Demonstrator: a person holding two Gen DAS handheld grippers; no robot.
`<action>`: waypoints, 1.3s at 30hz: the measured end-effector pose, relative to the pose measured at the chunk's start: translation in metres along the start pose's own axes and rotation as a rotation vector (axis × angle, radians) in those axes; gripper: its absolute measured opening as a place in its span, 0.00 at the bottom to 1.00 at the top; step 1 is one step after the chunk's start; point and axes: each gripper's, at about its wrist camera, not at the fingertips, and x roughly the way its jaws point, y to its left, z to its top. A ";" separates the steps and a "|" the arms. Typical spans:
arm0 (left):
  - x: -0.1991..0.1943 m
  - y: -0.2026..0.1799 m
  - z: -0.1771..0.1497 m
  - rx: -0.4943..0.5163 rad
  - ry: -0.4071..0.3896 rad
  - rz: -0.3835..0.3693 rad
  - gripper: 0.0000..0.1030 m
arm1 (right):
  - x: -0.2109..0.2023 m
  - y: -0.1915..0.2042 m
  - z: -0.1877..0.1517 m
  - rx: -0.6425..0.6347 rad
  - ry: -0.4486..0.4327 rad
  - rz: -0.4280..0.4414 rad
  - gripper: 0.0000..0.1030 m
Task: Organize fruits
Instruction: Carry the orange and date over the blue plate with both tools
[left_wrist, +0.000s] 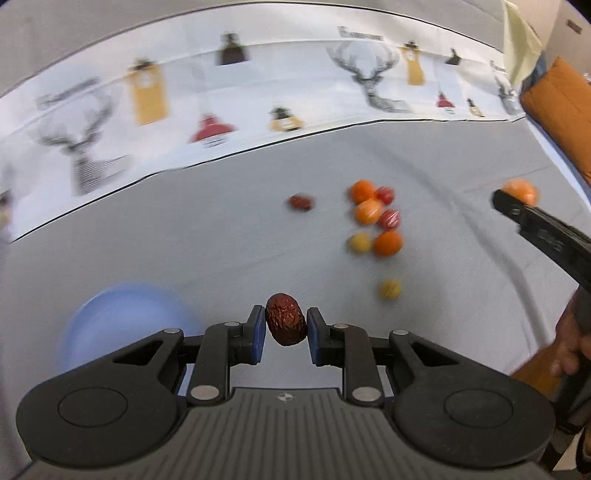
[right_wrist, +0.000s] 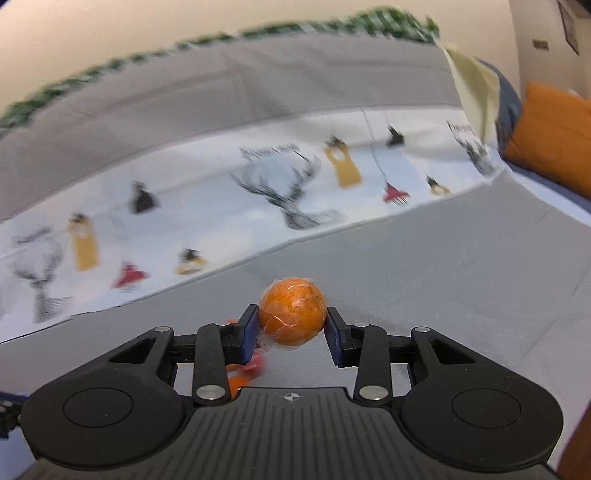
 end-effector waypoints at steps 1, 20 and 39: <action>-0.018 0.010 -0.012 -0.005 0.003 0.017 0.25 | -0.018 0.011 -0.003 -0.016 -0.005 0.020 0.38; -0.187 0.137 -0.206 -0.252 -0.011 0.178 0.25 | -0.254 0.207 -0.119 -0.411 0.176 0.550 0.38; -0.205 0.144 -0.226 -0.270 -0.079 0.161 0.25 | -0.279 0.235 -0.119 -0.502 0.157 0.515 0.38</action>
